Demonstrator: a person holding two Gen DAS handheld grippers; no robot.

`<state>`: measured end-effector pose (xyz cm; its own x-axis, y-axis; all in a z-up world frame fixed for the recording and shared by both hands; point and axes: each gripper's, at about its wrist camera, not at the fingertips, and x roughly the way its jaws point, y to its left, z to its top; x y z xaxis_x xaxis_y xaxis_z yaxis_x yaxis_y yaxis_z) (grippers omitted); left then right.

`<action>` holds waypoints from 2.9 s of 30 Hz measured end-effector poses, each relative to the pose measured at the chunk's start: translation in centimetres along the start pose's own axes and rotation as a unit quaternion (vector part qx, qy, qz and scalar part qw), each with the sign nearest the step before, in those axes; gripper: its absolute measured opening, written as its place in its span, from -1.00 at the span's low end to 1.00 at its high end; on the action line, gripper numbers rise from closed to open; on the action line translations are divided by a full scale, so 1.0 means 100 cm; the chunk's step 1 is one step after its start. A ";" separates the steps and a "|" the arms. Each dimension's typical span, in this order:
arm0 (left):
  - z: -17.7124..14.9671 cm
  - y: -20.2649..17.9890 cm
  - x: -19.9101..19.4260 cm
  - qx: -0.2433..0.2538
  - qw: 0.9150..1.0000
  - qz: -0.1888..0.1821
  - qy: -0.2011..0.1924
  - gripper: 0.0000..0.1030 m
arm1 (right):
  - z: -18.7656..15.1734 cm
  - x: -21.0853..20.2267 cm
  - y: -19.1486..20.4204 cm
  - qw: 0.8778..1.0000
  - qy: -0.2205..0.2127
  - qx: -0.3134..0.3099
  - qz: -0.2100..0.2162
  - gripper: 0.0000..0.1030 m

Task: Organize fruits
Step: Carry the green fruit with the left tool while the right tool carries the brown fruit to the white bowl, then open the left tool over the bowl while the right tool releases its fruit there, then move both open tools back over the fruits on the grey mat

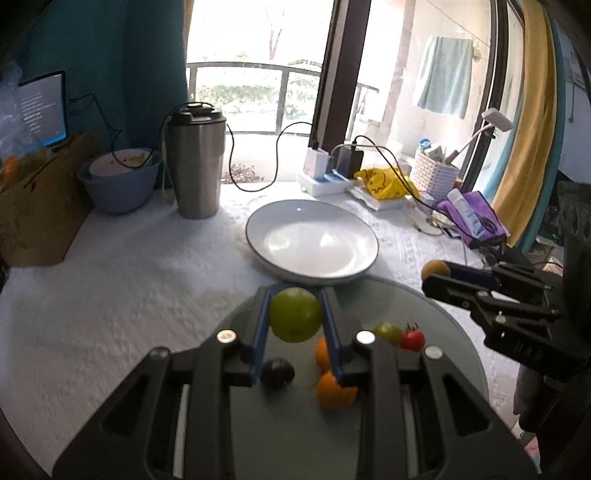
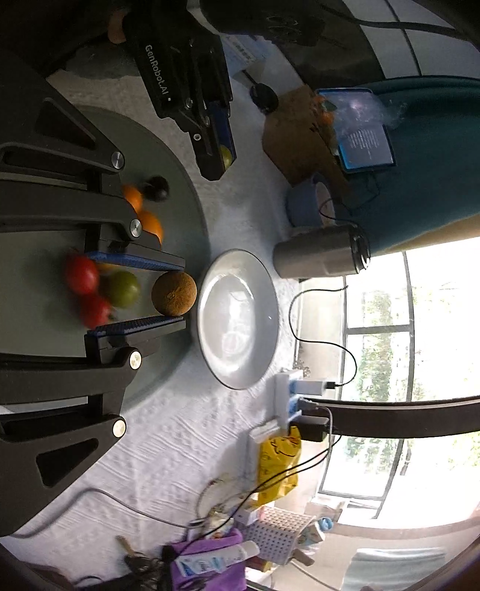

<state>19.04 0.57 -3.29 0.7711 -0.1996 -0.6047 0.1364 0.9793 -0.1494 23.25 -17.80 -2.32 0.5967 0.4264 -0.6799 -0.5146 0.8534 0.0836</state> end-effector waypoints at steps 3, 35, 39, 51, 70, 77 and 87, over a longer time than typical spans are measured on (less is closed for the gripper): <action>0.007 0.001 0.011 0.000 1.000 0.003 0.004 -0.44 | 0.008 0.007 -0.010 1.000 -0.005 -0.001 0.000 -0.48; 0.049 0.014 0.121 -0.013 0.997 -0.024 0.066 -0.42 | 0.036 0.112 -0.042 0.998 0.057 0.006 0.014 -0.48; 0.050 0.013 0.119 -0.012 0.998 -0.020 0.064 -0.30 | 0.037 0.109 -0.043 0.998 0.056 0.008 0.005 -0.39; 0.054 0.007 0.078 -0.009 0.999 -0.019 0.031 -0.13 | 0.037 0.075 -0.036 0.999 0.032 0.008 -0.009 -0.19; 0.020 -0.022 0.013 -0.012 1.000 -0.018 0.009 -0.11 | 0.010 0.007 -0.032 1.000 0.001 0.012 -0.027 -0.19; -0.008 -0.032 0.011 -0.019 0.999 -0.015 0.029 -0.10 | -0.012 -0.002 -0.036 0.999 0.011 0.017 -0.028 -0.19; -0.043 -0.039 0.006 -0.025 0.999 0.007 0.046 -0.09 | -0.045 -0.010 -0.039 0.999 0.024 0.023 -0.016 -0.19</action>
<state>16.25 -3.52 -6.43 0.7119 -0.1900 -0.6761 0.0926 0.9797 -0.1778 21.87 -22.94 -5.27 0.5808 0.3853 -0.7170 -0.4671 0.8792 0.0941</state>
